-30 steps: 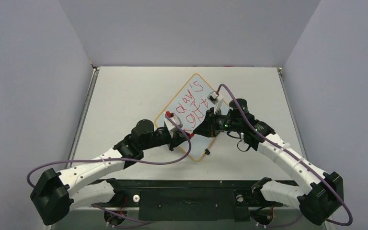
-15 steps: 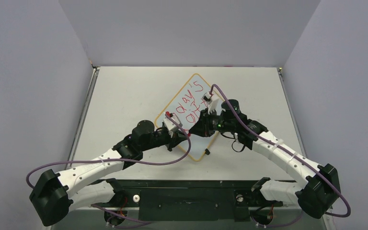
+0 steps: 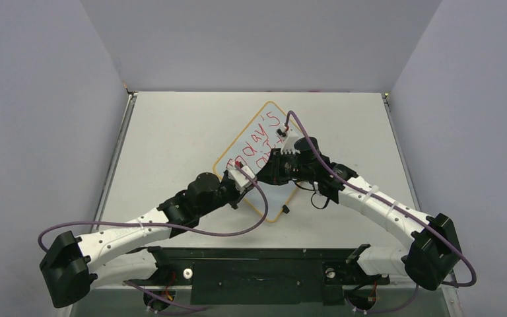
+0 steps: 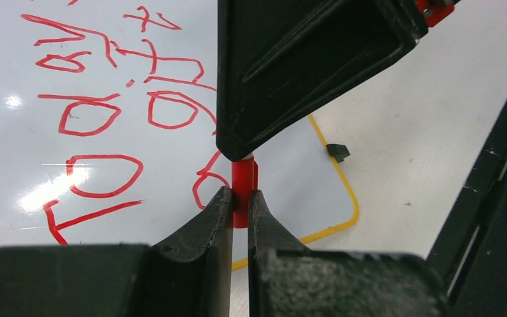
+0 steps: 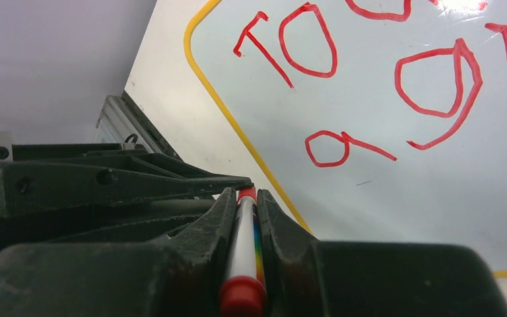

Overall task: Write a sentence on the whiteboard
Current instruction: Close the whiteboard marker at the center of the board.

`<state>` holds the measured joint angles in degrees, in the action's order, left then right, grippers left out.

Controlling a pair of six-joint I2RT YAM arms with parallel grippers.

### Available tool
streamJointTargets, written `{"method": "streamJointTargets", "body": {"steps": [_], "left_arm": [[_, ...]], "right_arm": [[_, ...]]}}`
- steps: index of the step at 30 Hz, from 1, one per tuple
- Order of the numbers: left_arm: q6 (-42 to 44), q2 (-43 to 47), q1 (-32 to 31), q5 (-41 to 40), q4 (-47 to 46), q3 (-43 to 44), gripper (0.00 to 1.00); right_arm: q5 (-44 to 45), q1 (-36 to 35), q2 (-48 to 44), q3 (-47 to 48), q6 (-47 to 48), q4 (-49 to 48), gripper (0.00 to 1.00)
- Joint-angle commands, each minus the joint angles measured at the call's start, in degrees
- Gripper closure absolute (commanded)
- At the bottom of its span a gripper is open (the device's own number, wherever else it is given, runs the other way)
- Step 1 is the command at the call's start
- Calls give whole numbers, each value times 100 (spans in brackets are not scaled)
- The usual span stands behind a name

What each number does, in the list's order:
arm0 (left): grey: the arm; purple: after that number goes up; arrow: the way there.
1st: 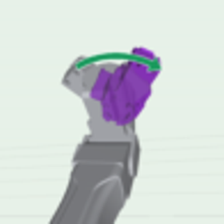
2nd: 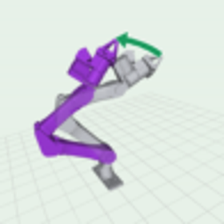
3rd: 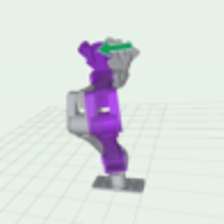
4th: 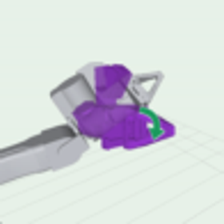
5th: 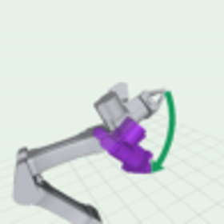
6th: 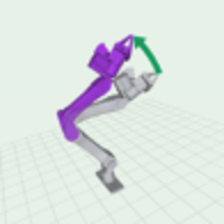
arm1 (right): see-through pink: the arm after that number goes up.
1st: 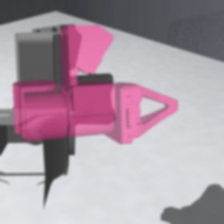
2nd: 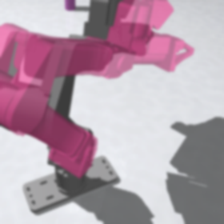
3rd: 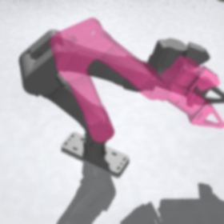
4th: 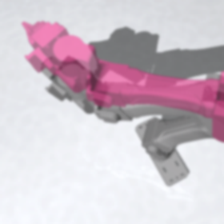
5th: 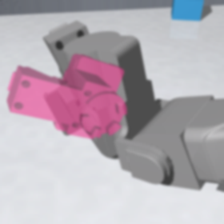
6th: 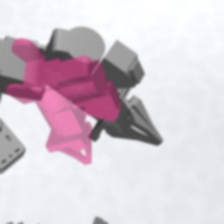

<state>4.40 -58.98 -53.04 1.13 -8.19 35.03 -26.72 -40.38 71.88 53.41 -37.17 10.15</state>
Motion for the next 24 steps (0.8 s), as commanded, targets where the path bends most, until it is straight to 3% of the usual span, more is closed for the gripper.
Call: {"method": "streamJointTargets", "body": {"steps": [1, 5, 13, 16, 19, 24], "left_arm": [[330, -65, -422, -442, -2033, 683, 100], [529, -140, -575, -770, -2270, 759, 100], [590, -107, -603, -648, -2010, 930, 100], [568, -18, -598, -638, -1750, 945, 86], [544, 123, -582, -545, -1455, 990, 62], [542, 157, -568, -422, -730, 1165, 47]], "right_arm": [[-392, -378, 205, 142, -657, -123, 100], [-345, -380, 207, 113, -798, -155, 100], [72, -292, -39, 269, -641, 131, 100], [208, -115, -129, 367, -470, 383, 100], [365, 116, -238, 462, -305, 593, 100], [889, 409, -481, 542, -33, 1027, 100]]}}
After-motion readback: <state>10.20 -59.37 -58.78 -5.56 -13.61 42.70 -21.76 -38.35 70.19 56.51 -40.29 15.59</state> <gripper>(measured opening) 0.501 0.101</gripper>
